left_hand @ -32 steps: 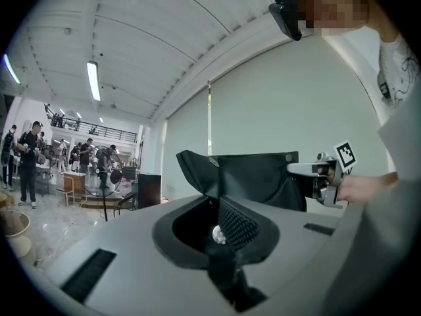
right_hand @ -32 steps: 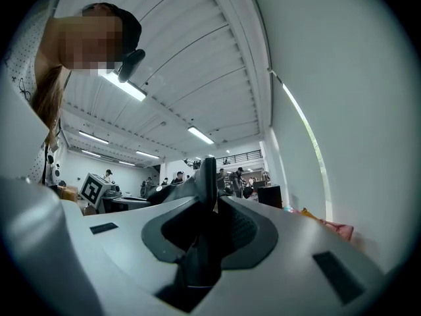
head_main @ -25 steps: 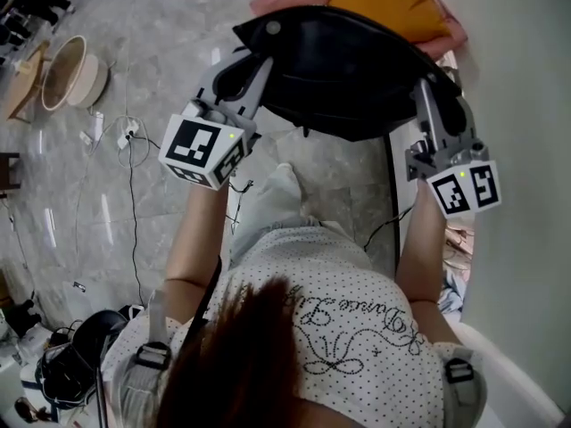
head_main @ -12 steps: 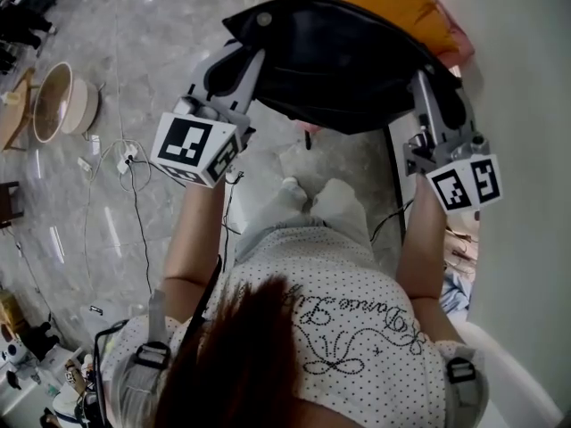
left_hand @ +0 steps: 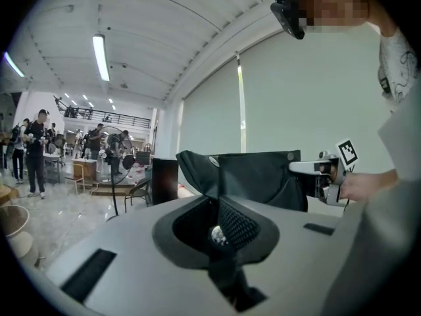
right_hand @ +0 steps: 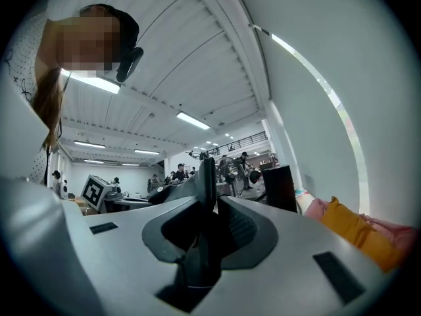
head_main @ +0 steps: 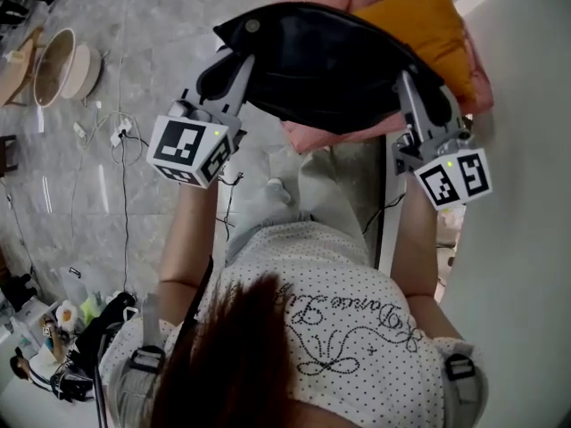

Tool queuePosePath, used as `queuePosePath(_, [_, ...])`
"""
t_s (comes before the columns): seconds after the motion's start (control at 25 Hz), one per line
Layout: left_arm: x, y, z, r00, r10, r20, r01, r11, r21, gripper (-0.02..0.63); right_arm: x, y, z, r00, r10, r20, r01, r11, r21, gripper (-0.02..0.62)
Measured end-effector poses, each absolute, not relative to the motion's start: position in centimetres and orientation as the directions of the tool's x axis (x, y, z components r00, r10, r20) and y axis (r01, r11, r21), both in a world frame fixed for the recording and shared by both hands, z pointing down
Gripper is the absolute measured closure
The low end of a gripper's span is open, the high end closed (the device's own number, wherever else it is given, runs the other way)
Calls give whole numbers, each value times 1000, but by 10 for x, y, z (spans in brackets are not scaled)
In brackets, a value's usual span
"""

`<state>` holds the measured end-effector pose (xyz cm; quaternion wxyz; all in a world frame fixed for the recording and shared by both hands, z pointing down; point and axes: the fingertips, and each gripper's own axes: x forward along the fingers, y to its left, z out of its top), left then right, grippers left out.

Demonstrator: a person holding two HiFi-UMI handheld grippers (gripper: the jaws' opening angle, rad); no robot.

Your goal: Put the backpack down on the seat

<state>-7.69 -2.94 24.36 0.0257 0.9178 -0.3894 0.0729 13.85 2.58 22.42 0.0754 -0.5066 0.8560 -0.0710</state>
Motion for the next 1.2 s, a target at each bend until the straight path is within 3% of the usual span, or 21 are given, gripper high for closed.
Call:
queuePosePath(0.24, [-62, -112, 266, 581, -791, 195, -808, -589, 16, 569, 159, -91, 245, -595, -804, -8, -784, 582, -219, 505])
queuePosePath(0.44, [-53, -109, 295, 527, -815, 241, -844, -535, 34, 569, 172, -107, 275, -645, -763, 35, -745, 618, -251, 503])
queuePosePath(0.72, [-48, -119, 340, 500, -798, 336, -861, -501, 89, 569, 177, -125, 318, -659, -740, 134, -738, 600, -309, 503])
queuePosePath(1.2, [-50, -194, 497, 493, -704, 511, -857, -494, 145, 572, 177, -194, 489, -594, -725, 349, -791, 448, -416, 505])
